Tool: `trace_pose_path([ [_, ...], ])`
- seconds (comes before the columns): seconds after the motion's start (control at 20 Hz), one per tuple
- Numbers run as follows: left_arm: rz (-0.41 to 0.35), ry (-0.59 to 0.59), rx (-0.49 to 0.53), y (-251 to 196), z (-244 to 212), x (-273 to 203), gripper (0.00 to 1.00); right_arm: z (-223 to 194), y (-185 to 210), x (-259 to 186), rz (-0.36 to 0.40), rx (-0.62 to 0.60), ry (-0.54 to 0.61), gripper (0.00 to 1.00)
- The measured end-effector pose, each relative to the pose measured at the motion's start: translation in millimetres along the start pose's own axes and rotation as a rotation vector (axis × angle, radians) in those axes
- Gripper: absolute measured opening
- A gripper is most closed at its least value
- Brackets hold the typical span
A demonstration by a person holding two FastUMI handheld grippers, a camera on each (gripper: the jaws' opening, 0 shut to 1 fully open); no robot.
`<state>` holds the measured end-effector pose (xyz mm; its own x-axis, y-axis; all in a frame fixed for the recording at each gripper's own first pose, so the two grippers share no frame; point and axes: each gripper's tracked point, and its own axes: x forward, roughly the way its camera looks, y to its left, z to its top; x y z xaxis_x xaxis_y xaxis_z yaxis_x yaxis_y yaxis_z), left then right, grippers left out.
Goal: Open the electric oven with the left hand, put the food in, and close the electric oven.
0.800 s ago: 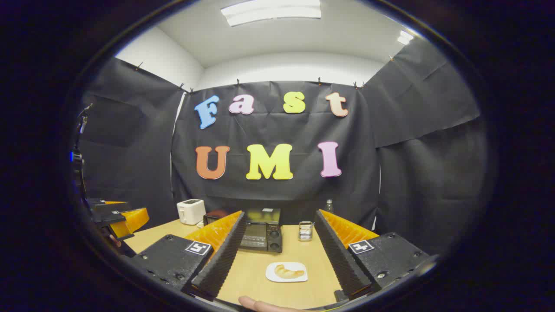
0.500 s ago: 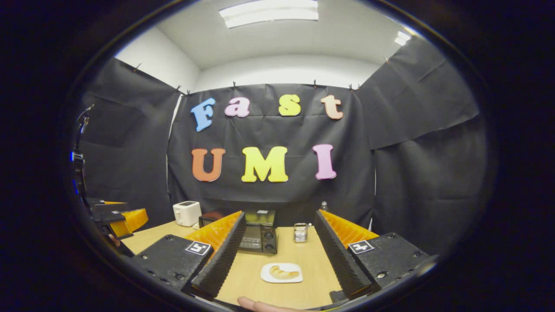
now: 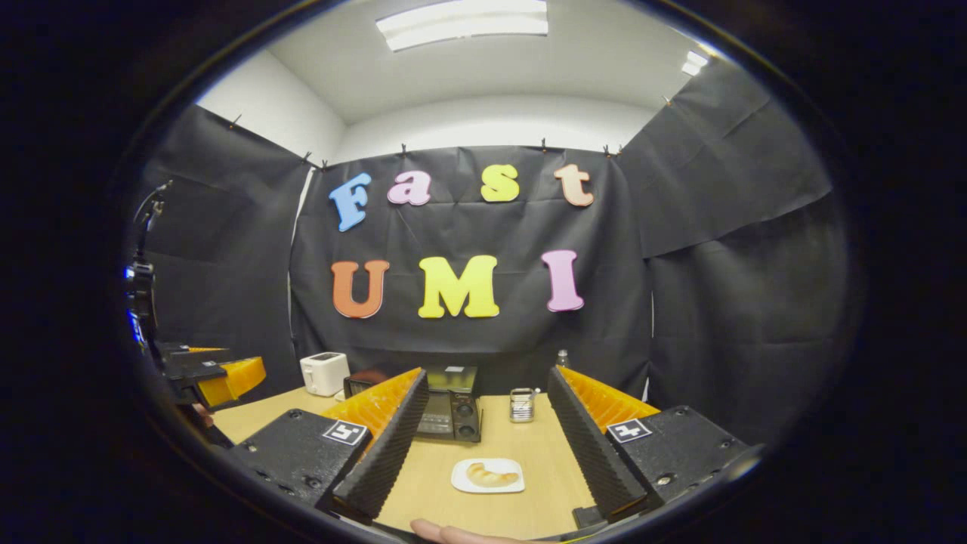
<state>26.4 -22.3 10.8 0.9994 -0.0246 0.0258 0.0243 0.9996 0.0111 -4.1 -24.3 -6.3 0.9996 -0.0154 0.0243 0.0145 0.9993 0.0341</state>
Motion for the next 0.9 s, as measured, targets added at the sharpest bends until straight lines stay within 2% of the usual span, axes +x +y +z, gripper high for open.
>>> trace_pose_path([
  [0.1,-0.022,0.019,-0.014,-6.0,-3.2,20.4,0.93,-4.3,-5.8,2.1,0.004,0.013,-0.005,1.00],
  [0.3,-0.121,0.045,-0.045,-23.1,-10.5,85.2,0.93,-12.6,-21.8,11.5,-0.015,0.037,-0.011,1.00],
  [0.5,-0.127,0.074,-0.040,-24.8,-24.7,156.9,0.93,-18.1,-34.6,19.7,-0.005,0.054,-0.043,1.00],
  [0.8,-0.133,0.215,-0.074,-38.5,-88.2,255.0,0.93,-31.5,-68.2,31.5,-0.039,0.080,-0.067,1.00],
  [0.9,-0.138,0.266,-0.090,-42.0,-110.3,275.8,0.93,-30.5,-78.8,33.4,-0.067,0.096,-0.109,1.00],
])
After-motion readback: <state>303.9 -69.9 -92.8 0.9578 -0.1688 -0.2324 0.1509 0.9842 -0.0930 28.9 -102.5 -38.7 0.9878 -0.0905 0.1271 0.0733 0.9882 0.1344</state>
